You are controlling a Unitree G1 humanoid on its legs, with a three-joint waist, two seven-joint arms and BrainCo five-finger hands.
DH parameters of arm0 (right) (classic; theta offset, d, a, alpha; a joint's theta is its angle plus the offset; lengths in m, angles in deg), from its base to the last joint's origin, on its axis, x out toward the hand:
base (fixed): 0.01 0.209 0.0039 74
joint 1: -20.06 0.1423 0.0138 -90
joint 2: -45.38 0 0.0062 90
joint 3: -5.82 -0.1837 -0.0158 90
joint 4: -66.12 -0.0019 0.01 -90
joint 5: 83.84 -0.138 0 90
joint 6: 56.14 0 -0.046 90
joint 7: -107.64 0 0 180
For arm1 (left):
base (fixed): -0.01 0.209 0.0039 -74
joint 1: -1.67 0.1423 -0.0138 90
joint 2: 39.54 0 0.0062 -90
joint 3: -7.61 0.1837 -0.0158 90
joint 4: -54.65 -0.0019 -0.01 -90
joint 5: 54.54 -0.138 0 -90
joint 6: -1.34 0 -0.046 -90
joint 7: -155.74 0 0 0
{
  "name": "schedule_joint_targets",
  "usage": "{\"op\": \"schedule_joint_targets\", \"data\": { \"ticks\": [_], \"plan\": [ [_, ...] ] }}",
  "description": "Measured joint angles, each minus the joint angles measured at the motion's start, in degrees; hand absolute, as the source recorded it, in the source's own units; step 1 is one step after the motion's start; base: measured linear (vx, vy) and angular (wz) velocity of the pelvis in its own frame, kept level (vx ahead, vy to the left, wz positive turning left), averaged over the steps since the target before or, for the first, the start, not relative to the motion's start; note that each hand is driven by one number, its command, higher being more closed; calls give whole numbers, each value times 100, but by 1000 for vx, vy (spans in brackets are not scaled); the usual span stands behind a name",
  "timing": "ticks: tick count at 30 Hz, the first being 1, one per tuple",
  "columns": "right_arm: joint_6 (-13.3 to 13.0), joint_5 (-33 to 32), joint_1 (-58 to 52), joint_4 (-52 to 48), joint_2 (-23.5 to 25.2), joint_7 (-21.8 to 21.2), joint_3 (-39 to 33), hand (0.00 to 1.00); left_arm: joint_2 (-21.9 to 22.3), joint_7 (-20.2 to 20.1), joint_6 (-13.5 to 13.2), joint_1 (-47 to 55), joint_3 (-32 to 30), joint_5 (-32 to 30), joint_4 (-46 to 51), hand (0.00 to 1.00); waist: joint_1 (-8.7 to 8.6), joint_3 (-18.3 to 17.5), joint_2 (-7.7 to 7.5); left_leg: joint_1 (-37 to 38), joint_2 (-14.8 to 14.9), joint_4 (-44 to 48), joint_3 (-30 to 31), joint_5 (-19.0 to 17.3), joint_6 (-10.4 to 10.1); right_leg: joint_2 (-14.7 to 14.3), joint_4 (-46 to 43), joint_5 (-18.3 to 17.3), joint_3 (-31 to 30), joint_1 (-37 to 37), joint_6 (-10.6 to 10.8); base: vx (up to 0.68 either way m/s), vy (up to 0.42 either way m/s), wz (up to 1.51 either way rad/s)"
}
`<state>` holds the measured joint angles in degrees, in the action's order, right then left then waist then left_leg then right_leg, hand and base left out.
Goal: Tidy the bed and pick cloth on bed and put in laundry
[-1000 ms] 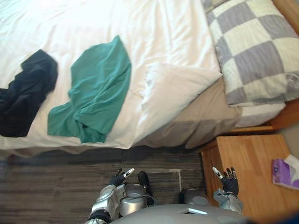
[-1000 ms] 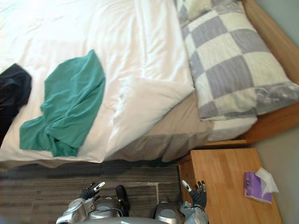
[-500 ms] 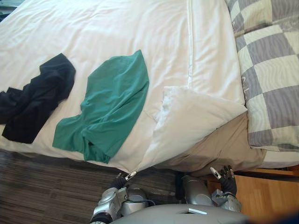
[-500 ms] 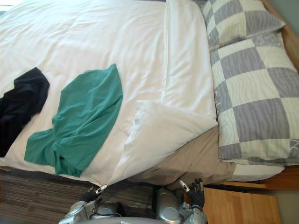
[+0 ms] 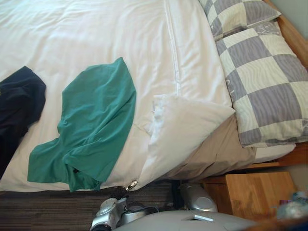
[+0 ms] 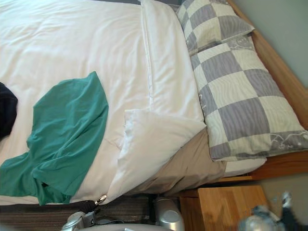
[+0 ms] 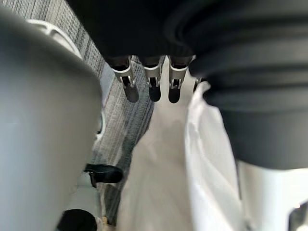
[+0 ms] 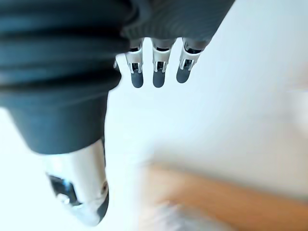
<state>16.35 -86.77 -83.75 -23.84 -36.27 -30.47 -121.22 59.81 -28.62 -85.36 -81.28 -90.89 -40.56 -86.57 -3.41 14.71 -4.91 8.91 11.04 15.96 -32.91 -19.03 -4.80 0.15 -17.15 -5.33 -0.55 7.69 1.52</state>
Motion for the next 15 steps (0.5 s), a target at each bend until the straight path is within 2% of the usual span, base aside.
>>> {"op": "schedule_joint_targets", "data": {
  "ticks": [1,4,6,9,12,15],
  "plan": [
    [146,509,106,-354,-127,-459,218,0,-84,50,-4,78,123,5,50,0,-45,8,-8,-110,3,136,78,-37,48,11,53,14,-45,12,16,-91,44,10],
    [259,1270,277,-621,-416,-1155,890,0,-167,76,-29,80,199,7,63,0,-44,8,-28,-248,3,331,243,-98,127,16,51,17,-54,12,18,-82,11,20],
    [284,1745,531,-642,-664,-1676,1427,0,-194,99,-88,79,221,6,113,0,-29,100,27,-393,8,553,408,-162,193,49,15,18,-53,16,19,-82,25,23],
    [304,2018,936,-603,-940,-2056,2027,0,-353,99,-179,81,301,-16,185,0,-25,333,64,-568,10,796,529,-229,256,89,-122,18,-53,121,21,-99,24,10],
    [396,2142,1520,-233,-1161,-2282,2683,0,-575,100,-151,128,318,-164,-8,0,3,661,5,-775,73,1087,654,-286,296,86,-208,54,-34,198,59,-100,6,11],
    [545,2169,2025,157,-1163,-2317,3208,0,-628,99,-149,151,319,-161,31,0,151,892,-26,-1057,246,1476,778,-404,308,-10,-220,132,-18,287,38,-87,3,11]
  ]
}}
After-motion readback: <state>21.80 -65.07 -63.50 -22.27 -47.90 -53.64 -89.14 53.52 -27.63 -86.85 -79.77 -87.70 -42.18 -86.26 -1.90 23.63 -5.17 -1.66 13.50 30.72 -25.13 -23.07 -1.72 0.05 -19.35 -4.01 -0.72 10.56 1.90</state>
